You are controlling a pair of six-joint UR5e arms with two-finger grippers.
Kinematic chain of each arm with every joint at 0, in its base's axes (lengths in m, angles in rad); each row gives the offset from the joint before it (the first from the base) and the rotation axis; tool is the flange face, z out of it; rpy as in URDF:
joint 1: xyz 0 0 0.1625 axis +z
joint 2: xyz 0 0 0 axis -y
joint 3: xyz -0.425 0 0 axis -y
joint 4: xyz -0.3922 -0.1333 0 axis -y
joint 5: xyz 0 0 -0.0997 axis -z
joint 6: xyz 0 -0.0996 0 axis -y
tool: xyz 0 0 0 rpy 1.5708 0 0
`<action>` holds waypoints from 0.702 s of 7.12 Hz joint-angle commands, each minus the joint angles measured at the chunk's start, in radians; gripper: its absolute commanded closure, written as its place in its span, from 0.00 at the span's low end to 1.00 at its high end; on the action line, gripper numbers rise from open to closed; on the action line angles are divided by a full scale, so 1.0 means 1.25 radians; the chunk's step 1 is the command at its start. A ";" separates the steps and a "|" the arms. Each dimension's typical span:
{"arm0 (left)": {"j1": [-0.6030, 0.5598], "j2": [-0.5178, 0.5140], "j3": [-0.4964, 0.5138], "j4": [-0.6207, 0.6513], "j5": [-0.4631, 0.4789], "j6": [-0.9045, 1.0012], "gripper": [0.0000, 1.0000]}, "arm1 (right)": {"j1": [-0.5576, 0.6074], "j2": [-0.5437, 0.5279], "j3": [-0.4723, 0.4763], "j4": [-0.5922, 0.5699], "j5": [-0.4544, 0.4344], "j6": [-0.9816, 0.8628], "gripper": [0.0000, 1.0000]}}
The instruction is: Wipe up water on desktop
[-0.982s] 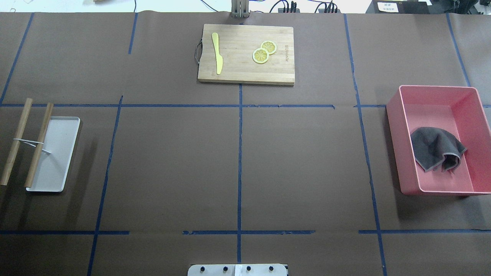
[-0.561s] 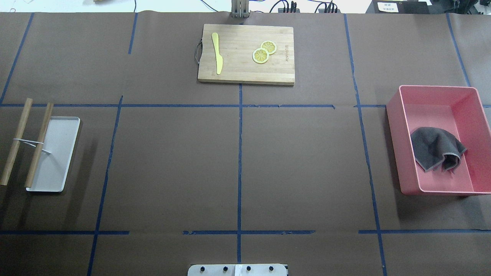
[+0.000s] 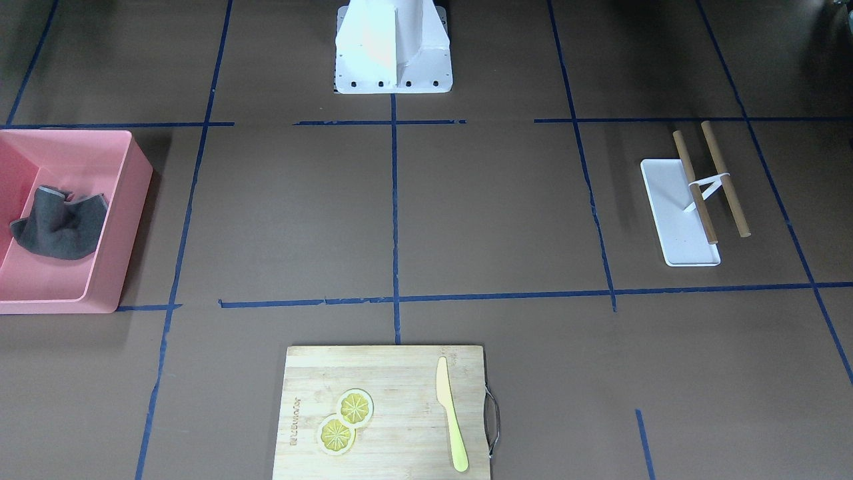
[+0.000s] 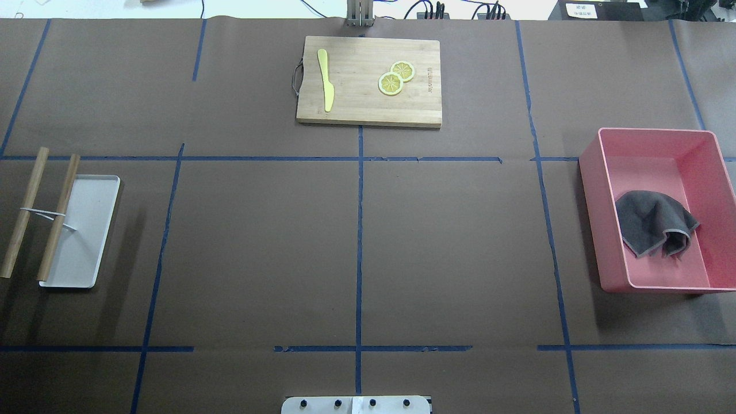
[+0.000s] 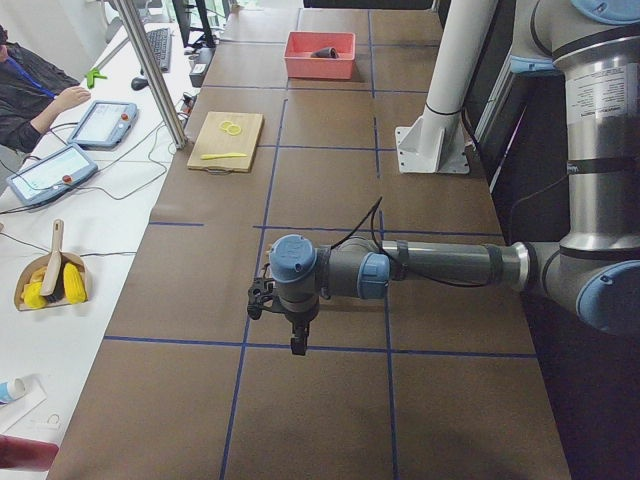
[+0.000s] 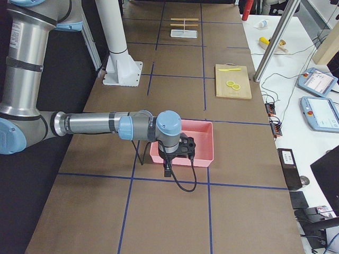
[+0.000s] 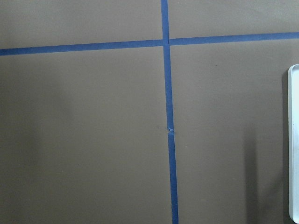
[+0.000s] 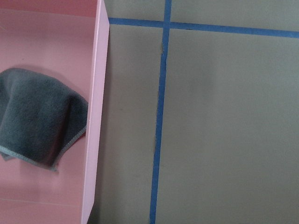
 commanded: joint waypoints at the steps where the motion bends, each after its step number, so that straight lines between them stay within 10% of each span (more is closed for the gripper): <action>1: 0.000 0.000 0.000 0.000 0.000 0.000 0.00 | 0.000 0.000 0.000 0.000 0.000 0.000 0.00; 5: 0.000 0.009 -0.001 0.000 0.000 0.000 0.00 | 0.000 0.000 0.000 0.000 0.000 0.001 0.00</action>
